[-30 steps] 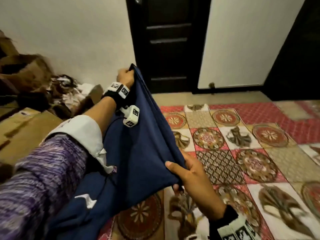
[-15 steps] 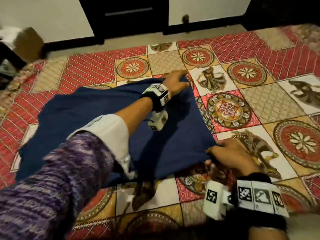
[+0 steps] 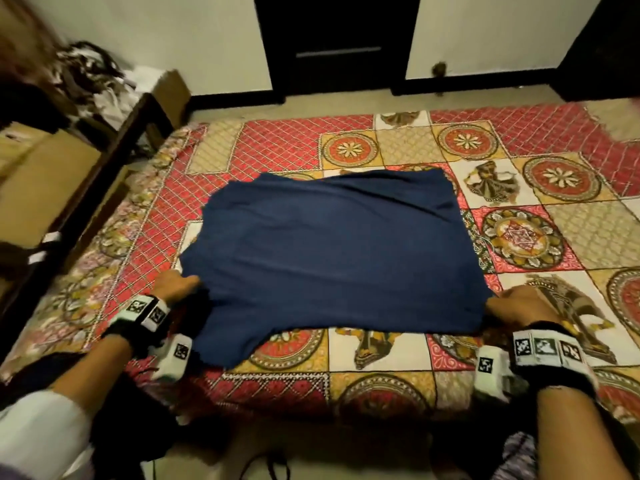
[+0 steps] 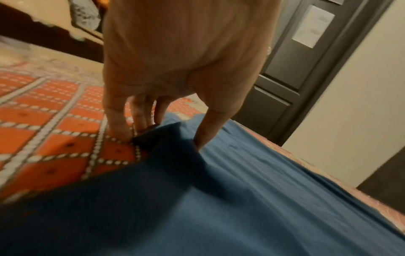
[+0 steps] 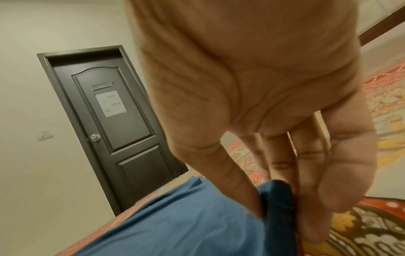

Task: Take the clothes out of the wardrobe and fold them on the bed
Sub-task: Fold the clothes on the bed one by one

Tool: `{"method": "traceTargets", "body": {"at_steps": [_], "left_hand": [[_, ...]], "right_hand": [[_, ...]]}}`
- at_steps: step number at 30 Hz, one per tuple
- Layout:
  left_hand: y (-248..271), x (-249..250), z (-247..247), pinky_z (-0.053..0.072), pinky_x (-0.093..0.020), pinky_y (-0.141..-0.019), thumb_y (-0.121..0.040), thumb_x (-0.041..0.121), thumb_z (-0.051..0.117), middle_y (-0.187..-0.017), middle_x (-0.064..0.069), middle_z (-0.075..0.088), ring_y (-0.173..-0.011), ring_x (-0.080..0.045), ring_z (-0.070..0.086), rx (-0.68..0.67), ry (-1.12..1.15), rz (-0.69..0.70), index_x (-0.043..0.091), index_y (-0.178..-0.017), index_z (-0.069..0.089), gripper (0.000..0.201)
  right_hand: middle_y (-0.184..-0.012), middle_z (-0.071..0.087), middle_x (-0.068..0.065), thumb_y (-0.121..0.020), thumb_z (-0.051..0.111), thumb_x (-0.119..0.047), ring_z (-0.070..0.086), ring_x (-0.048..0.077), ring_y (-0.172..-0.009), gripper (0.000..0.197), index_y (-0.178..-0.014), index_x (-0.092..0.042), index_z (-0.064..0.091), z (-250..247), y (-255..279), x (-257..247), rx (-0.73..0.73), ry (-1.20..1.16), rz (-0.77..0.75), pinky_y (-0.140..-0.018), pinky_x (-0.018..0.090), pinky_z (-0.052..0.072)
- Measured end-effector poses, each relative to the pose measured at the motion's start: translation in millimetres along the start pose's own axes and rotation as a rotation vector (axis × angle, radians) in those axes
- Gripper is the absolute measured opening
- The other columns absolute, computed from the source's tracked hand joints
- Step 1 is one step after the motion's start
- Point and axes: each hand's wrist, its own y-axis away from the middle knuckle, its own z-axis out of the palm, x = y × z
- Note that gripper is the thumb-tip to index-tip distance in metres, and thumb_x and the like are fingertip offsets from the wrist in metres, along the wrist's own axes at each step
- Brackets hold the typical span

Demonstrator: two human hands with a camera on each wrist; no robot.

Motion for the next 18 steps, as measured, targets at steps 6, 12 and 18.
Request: {"method": "traceTargets", "body": {"at_steps": [6, 12, 18], "left_hand": [[4.2, -55.2, 24.5, 0.058, -0.059, -0.061, -0.052, 0.032, 0.082, -0.065, -0.019, 0.067, -0.059, -0.03, 0.065, 0.001, 0.341, -0.08, 0.0, -0.071, 0.069, 0.04], [38.4, -51.0, 36.7, 0.055, -0.045, -0.071, -0.062, 0.037, 0.085, -0.08, -0.015, 0.072, -0.072, -0.027, 0.065, -0.04, 0.305, 0.058, 0.006, -0.078, 0.071, 0.038], [44.8, -59.4, 20.9, 0.052, -0.053, -0.088, -0.076, 0.012, 0.073, -0.112, -0.029, 0.067, -0.095, -0.031, 0.062, 0.033, 0.674, -0.171, -0.007, -0.11, 0.068, 0.039]], "right_hand": [[-0.132, 0.063, 0.028, -0.091, 0.068, -0.019, 0.062, 0.043, -0.116, 0.044, -0.13, 0.0, 0.06, 8.6, 23.1, -12.1, 0.035, 0.11, -0.021, -0.096, 0.044, 0.05], [-0.13, 0.066, 0.023, -0.092, 0.067, -0.015, 0.065, 0.042, -0.112, 0.052, -0.143, -0.012, 0.056, 10.3, 39.3, -13.5, 0.045, 0.088, -0.074, -0.1, 0.047, 0.052], [-0.111, 0.073, 0.022, -0.09, 0.07, -0.011, 0.067, 0.037, -0.097, 0.013, -0.099, -0.004, 0.075, 3.8, 43.0, -5.4, 0.106, 0.174, 0.006, -0.09, 0.041, 0.054]]}}
